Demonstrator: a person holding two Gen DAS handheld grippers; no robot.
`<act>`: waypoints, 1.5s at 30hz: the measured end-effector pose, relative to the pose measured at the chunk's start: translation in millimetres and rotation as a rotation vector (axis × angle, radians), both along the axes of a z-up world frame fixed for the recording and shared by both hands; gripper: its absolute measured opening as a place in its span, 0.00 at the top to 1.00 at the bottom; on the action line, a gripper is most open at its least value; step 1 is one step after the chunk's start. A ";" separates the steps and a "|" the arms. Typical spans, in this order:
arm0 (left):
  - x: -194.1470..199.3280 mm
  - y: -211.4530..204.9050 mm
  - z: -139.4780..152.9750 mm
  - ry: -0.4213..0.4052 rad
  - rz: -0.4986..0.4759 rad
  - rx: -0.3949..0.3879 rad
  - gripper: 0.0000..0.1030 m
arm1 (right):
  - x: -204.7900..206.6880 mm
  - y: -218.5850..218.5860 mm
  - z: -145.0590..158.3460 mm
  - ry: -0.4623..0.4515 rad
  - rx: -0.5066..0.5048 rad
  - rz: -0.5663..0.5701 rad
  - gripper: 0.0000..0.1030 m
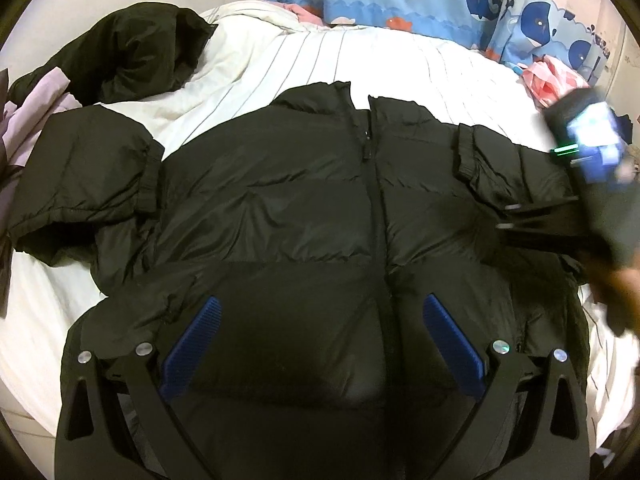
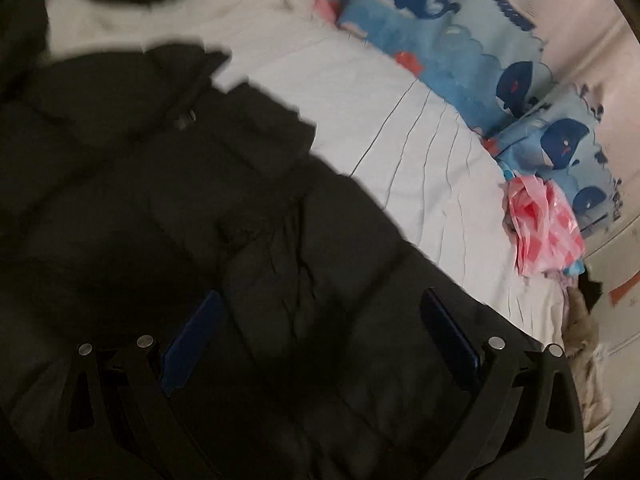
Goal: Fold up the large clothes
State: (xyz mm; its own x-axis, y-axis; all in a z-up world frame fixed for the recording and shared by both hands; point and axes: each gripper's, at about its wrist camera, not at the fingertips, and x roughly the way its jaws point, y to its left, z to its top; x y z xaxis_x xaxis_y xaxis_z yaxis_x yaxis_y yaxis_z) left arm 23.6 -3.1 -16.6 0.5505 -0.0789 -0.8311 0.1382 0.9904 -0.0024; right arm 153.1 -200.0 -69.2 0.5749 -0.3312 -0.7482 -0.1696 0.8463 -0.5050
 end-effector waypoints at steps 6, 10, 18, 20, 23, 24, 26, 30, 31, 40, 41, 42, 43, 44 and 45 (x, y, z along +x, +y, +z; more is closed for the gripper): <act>-1.9 3.7 3.2 -0.006 -0.002 -0.020 0.06 | 8.7 -92.8 -2.1 0.022 0.429 -0.172 0.86; -1.8 5.5 3.4 0.006 -0.002 -0.036 0.06 | -18.0 -174.1 51.7 -0.160 0.534 -0.323 0.93; 2.6 1.9 -2.7 0.026 0.003 -0.026 0.06 | -176.2 -428.7 118.2 -0.593 0.955 -0.872 0.93; 5.5 0.5 -6.4 0.041 0.003 -0.028 0.06 | -204.5 -465.2 88.6 -0.506 1.049 -0.973 0.89; 8.5 -1.4 -11.7 0.061 0.004 -0.030 0.06 | -234.8 -478.7 56.2 -0.426 1.169 -0.999 0.72; 8.5 -2.5 -13.2 0.064 0.003 -0.025 0.06 | -244.1 -472.1 48.9 -0.436 1.218 -0.955 0.51; 8.5 -5.0 -16.2 0.063 0.000 -0.007 0.06 | -252.6 -458.0 38.3 -0.430 1.297 -0.869 0.38; 9.0 -7.7 -18.5 0.062 -0.001 0.008 0.06 | -259.9 -433.6 10.3 -0.389 1.451 -0.889 0.18; 9.3 -8.2 -18.7 0.062 -0.001 0.010 0.06 | -260.2 -431.0 6.1 -0.397 1.496 -0.895 0.17; 12.0 -6.7 -16.6 0.070 -0.002 -0.013 0.06 | -194.5 -440.3 26.2 -0.458 1.343 -0.821 0.93; 13.6 -5.6 -15.3 0.075 0.002 -0.028 0.06 | -178.2 -445.5 49.2 -0.489 1.293 -0.787 0.95; 14.9 -5.1 -13.7 0.077 0.005 -0.041 0.06 | -165.4 -449.8 71.6 -0.519 1.255 -0.752 0.96; 17.0 -3.7 -10.9 0.080 0.014 -0.060 0.06 | -146.3 -457.4 107.0 -0.568 1.221 -0.693 0.97; 18.7 -2.0 -8.5 0.079 0.023 -0.081 0.06 | -128.4 -465.6 138.4 -0.607 1.189 -0.660 0.97; 20.5 -0.8 -6.4 0.076 0.031 -0.104 0.06 | -111.7 -473.7 168.4 -0.656 1.146 -0.640 0.97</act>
State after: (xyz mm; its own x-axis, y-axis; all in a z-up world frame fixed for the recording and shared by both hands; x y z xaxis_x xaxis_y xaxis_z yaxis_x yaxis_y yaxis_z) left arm 44.0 -3.8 -23.0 0.4896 -0.1507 -0.8588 0.1028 0.9881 -0.1147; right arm 41.4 -673.7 99.2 0.8950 -0.0727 -0.4402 0.3707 0.6701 0.6431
